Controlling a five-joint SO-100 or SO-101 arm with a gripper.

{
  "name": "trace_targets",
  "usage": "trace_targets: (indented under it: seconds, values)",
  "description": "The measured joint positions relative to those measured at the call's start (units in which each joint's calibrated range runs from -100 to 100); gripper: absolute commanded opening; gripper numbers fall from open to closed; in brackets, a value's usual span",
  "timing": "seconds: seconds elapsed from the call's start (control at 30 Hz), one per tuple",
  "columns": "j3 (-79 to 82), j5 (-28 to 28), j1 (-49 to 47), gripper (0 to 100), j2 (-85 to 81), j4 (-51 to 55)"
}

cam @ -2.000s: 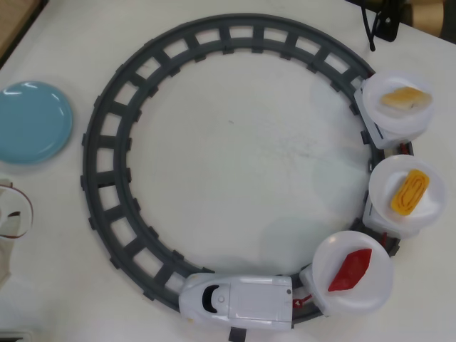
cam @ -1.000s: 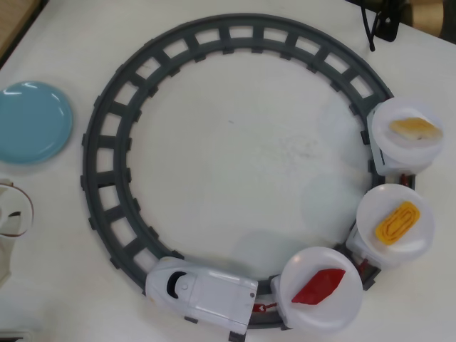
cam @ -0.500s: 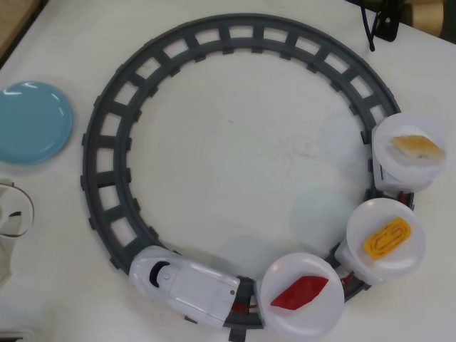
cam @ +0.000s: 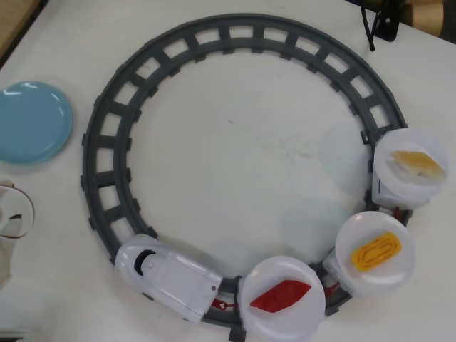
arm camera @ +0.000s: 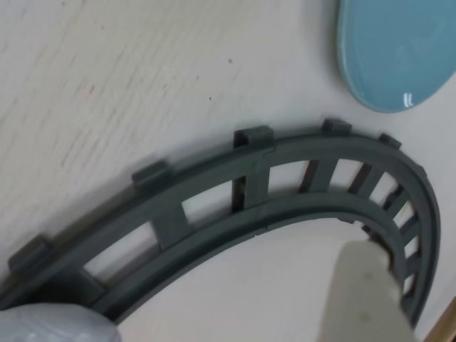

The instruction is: Pick up the sushi from the Shinkansen and put it on the blue dish

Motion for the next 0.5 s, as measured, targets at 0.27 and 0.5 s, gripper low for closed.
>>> trace_targets:
  seconds: [0.27, 0.5]
  values:
    - [-2.6, 0.0, 6.3, 25, 3.5, 1.5]
    - [-13.0, 0.0, 7.8, 25, 12.7, 6.2]
